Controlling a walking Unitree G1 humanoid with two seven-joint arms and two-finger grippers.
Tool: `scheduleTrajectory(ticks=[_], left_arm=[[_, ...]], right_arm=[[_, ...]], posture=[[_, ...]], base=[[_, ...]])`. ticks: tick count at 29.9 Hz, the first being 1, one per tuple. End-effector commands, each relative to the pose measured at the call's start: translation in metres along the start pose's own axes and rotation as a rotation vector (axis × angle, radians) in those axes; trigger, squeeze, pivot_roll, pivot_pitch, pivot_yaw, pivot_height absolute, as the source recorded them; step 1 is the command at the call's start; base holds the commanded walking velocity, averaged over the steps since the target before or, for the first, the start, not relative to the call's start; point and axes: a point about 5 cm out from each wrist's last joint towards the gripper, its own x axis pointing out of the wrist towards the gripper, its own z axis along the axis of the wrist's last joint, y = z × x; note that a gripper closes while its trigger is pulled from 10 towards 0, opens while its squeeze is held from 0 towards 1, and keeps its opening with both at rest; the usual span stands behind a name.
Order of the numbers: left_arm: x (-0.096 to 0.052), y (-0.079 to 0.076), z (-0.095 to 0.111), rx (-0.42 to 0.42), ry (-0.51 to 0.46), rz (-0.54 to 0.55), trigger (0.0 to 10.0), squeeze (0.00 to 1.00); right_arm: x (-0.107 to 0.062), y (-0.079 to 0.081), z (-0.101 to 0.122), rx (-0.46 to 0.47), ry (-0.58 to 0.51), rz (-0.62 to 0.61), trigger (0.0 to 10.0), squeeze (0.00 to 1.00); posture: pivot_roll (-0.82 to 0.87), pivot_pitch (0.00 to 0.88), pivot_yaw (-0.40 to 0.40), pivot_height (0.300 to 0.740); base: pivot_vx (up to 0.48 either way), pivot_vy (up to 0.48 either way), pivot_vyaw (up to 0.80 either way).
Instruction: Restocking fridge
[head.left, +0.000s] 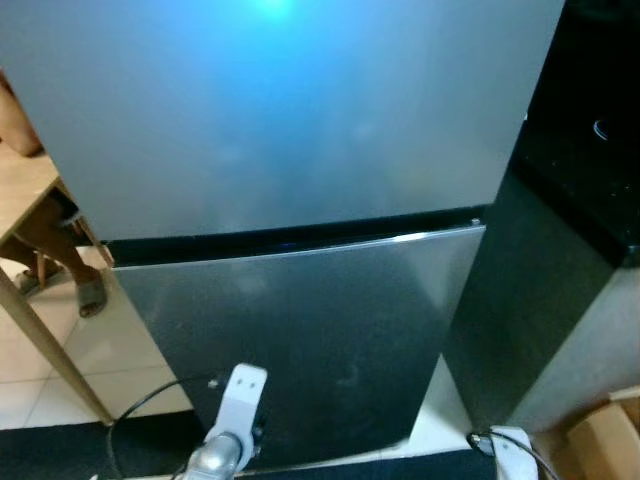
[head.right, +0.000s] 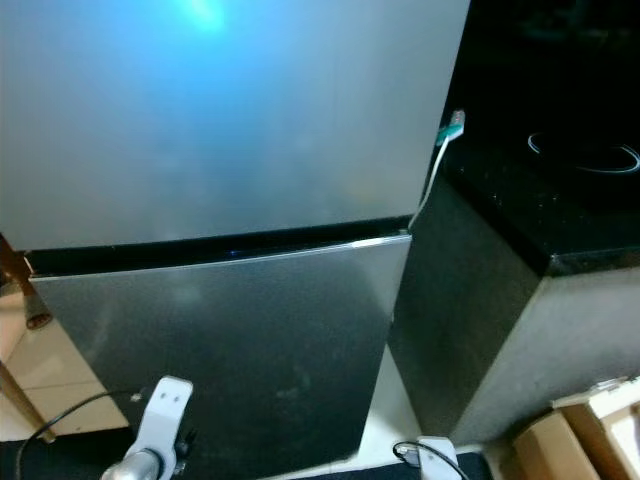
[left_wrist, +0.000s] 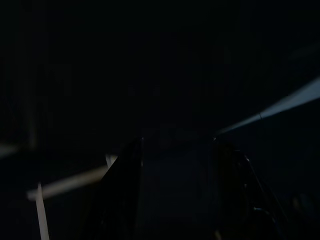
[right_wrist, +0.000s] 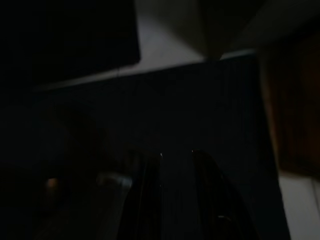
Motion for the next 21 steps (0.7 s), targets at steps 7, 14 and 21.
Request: scheduleTrajectory(ticks=[7, 14, 21], left_arm=[[0.001, 0.011, 0.020, 0.151, -0.099, 0.022, 10.0, 0.00], [0.004, 0.038, 0.056, 0.200, -0.201, 0.143, 10.0, 0.00], [-0.007, 0.090, 0.075, -0.029, -0.251, 0.561, 10.0, 0.00]], right_arm=[[0.000, 0.004, -0.002, 0.005, 0.003, 0.008, 10.0, 0.00], [0.000, 0.003, -0.002, -0.001, -0.002, 0.002, 10.0, 0.00], [0.000, 0.003, -0.002, -0.013, -0.007, 0.009, 10.0, 0.00]], posture=[[-0.01, 0.001, 0.036, 0.740], [-0.01, 0.002, 0.031, 0.740], [-0.02, 0.006, 0.030, 0.740]], base=[[0.000, 0.000, 0.00], [0.000, 0.000, 0.00], [0.000, 0.000, 0.00]])
